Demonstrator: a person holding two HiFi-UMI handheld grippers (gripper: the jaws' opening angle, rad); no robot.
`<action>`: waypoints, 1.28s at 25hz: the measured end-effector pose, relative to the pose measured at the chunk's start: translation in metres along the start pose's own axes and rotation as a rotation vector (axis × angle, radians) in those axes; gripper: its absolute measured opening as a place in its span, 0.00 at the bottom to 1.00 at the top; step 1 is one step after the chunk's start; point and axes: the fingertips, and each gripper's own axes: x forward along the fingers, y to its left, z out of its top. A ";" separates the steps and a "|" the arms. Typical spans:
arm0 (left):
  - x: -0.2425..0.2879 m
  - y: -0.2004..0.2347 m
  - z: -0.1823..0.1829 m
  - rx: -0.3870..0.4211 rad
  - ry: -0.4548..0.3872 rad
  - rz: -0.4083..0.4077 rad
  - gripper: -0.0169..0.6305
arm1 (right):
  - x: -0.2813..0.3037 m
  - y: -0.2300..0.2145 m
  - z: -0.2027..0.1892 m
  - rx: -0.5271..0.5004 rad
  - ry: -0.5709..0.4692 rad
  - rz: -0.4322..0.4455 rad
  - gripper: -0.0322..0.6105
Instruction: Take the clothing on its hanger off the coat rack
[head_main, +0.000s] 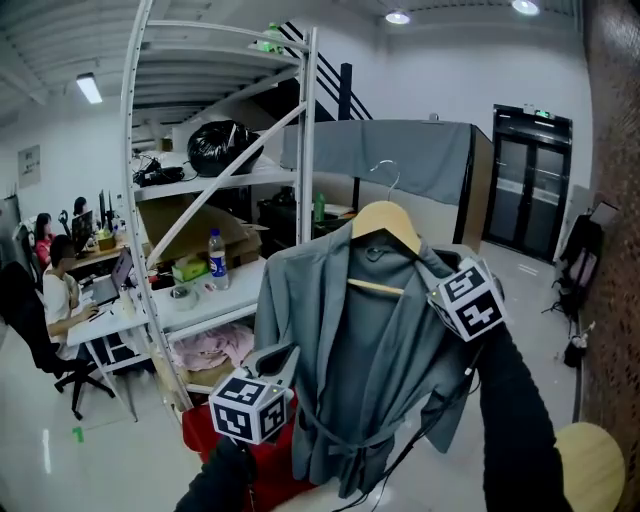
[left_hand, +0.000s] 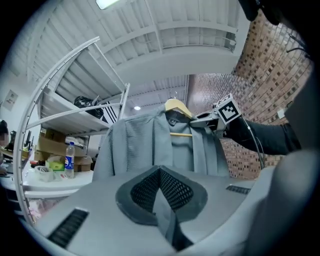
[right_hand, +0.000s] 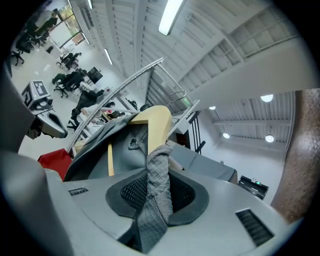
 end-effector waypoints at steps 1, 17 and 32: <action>-0.001 0.011 0.003 0.003 -0.004 0.008 0.01 | 0.011 0.001 0.013 -0.004 -0.015 0.005 0.15; 0.020 0.173 -0.024 -0.032 0.040 0.249 0.01 | 0.255 0.005 0.127 -0.073 -0.224 0.093 0.15; 0.066 0.214 -0.101 -0.111 0.149 0.374 0.01 | 0.352 0.129 0.002 0.003 -0.309 0.320 0.15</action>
